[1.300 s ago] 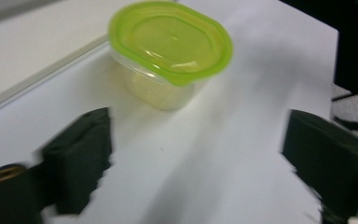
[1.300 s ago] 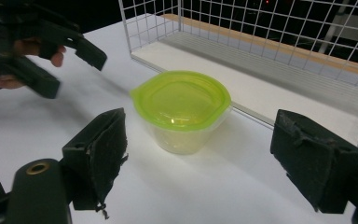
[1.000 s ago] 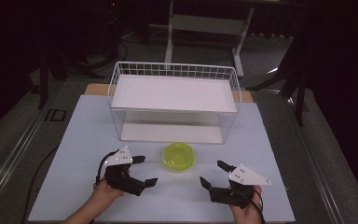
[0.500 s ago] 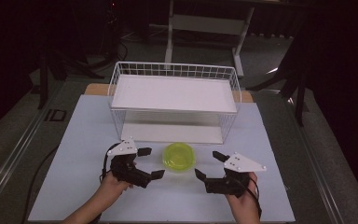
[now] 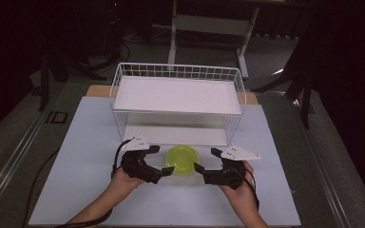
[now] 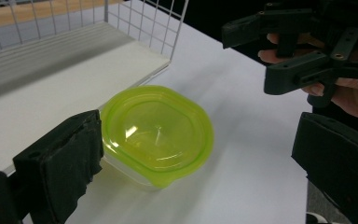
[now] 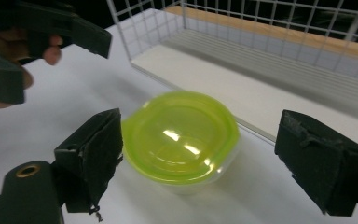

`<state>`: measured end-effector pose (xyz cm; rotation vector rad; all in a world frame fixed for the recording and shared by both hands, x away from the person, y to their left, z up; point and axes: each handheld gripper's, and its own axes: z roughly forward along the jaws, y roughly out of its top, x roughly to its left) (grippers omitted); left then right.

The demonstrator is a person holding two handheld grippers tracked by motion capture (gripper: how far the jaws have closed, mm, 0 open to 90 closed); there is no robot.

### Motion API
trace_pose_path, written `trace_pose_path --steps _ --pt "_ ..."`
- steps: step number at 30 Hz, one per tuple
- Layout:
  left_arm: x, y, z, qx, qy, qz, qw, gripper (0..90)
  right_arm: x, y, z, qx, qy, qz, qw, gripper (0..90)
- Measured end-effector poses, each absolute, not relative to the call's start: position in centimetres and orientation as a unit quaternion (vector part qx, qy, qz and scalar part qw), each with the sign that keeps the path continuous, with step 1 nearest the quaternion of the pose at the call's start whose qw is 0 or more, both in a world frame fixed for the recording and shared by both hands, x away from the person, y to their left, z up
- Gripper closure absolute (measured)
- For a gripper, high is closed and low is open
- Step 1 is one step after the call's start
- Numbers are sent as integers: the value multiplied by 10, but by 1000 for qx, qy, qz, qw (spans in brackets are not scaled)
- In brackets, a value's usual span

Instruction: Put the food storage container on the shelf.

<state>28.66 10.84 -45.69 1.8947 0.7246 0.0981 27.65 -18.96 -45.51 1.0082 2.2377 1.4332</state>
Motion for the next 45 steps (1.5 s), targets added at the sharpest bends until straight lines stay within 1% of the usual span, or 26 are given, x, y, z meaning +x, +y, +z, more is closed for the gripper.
trace_pose_path --steps 5,6,11,16,17,20,21,22,24,27,28,30,31,34,38,41,45 --pt "294 108 -465 789 310 37 529 28 288 -193 -464 373 774 496 129 159" --pt "295 107 -468 789 314 40 527 28 289 -194 -465 378 774 492 128 185" --pt "299 108 -476 790 324 42 519 32 294 -197 -472 384 778 481 129 186" --pt "305 107 -487 790 355 46 498 55 297 -198 -479 391 777 480 117 218" --pt "306 107 -488 789 360 46 496 101 298 -197 -481 392 777 479 116 226" --pt "308 107 -490 785 373 50 491 151 301 -195 -484 392 781 472 115 229" --pt "308 107 -490 785 373 50 491 151 302 -194 -484 393 781 471 116 229" --pt "311 107 -493 781 393 44 484 165 304 -190 -486 395 782 468 116 281" --pt "312 106 -495 781 405 42 474 214 307 -188 -487 398 780 469 112 314" --pt "313 106 -497 779 417 39 466 244 310 -186 -488 404 779 467 108 339" --pt "314 105 -499 777 425 40 464 244 311 -185 -489 407 778 466 106 372" --pt "314 105 -500 774 432 35 462 297 313 -183 -491 414 778 460 109 408" --pt "315 104 -501 774 435 32 459 305 314 -183 -493 417 777 459 106 411" --pt "315 103 -504 777 438 27 452 369 316 -180 -495 421 779 454 99 420" --pt "314 101 -506 776 440 20 451 483 316 -177 -499 423 784 444 100 439" --pt "313 99 -506 775 439 10 455 551 316 -178 -500 424 783 446 94 448" --pt "308 96 -505 777 436 12 454 593 313 -181 -501 422 784 446 87 481"
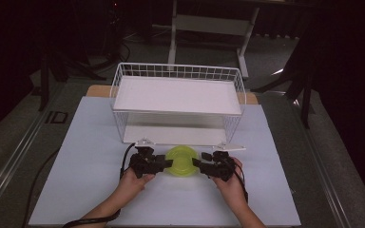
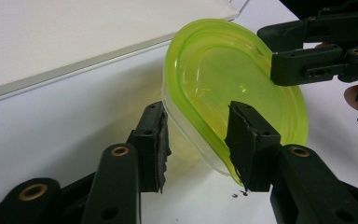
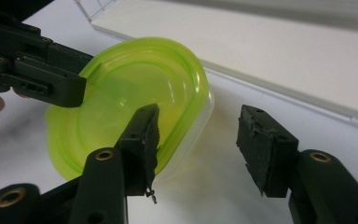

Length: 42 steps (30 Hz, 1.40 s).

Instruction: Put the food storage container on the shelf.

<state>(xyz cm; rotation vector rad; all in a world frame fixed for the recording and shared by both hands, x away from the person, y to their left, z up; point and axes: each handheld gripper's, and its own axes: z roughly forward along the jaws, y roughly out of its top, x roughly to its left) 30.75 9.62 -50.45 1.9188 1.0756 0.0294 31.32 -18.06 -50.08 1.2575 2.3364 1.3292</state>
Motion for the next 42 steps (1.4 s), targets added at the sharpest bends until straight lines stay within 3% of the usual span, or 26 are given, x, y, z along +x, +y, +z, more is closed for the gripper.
trace_pose_path --steps 4,9,12,14,18,36,42 --pt "300 92 -502 778 432 20 455 620 309 -185 -502 423 783 450 70 516" --pt "292 91 -503 772 434 9 465 681 301 -185 -499 411 793 446 59 656" --pt "291 90 -502 771 435 9 465 702 298 -185 -498 410 796 441 56 660" --pt "282 88 -500 769 442 0 461 748 294 -187 -497 428 790 438 30 710" --pt "268 82 -495 780 449 31 435 813 286 -189 -497 451 779 435 20 792" --pt "297 108 -479 735 445 44 509 818 305 -175 -471 460 744 484 38 800" --pt "307 113 -482 724 450 75 518 814 315 -165 -472 467 734 492 45 800"
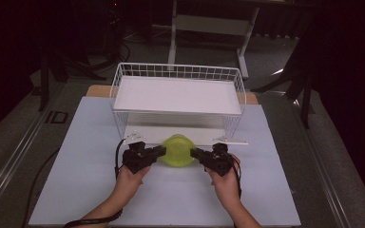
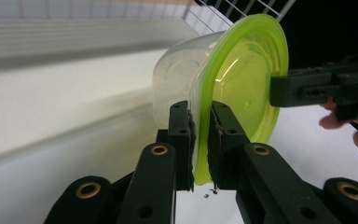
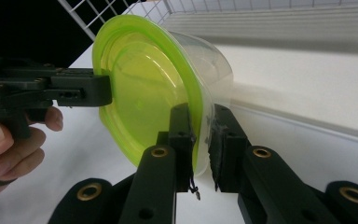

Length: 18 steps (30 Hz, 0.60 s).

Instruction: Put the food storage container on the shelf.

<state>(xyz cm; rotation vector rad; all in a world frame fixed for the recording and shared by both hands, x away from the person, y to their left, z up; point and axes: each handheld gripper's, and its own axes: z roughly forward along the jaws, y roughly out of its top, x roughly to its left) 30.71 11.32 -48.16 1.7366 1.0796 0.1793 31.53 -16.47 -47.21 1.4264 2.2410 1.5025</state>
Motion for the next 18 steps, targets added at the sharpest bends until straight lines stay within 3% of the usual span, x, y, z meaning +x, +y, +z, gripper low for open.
trace_pose_path --steps 18 --pt "344 114 -495 722 470 73 502 812 350 -151 -487 507 719 470 72 793"
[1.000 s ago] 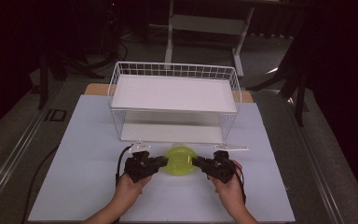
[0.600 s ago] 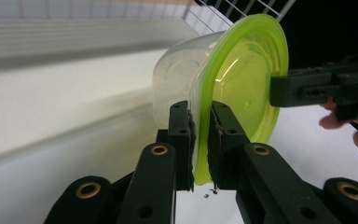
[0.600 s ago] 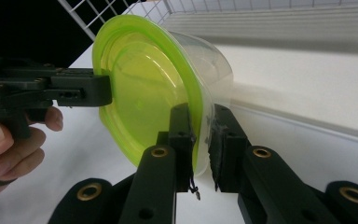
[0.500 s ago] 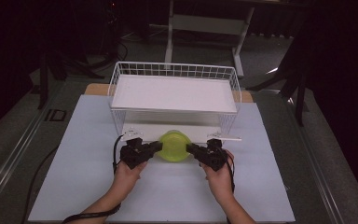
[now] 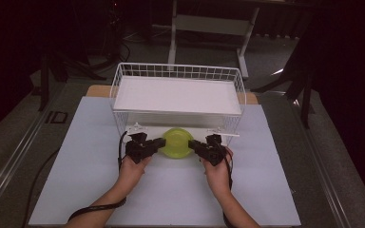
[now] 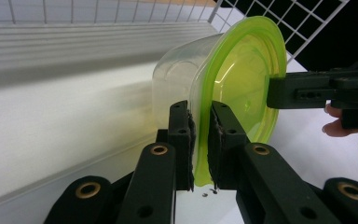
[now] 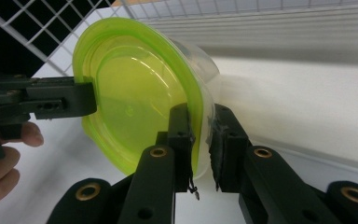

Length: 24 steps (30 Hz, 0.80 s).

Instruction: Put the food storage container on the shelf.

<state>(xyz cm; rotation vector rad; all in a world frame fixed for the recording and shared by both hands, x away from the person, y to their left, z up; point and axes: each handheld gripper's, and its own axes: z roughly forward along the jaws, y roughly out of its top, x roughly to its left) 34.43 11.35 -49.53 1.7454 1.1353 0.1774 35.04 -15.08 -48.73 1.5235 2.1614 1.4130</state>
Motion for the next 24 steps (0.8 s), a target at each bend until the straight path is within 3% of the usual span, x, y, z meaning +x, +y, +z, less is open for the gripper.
trace_pose_path --steps 24 --pt "378 115 -501 697 496 52 515 773 371 -146 -495 525 690 490 96 739"
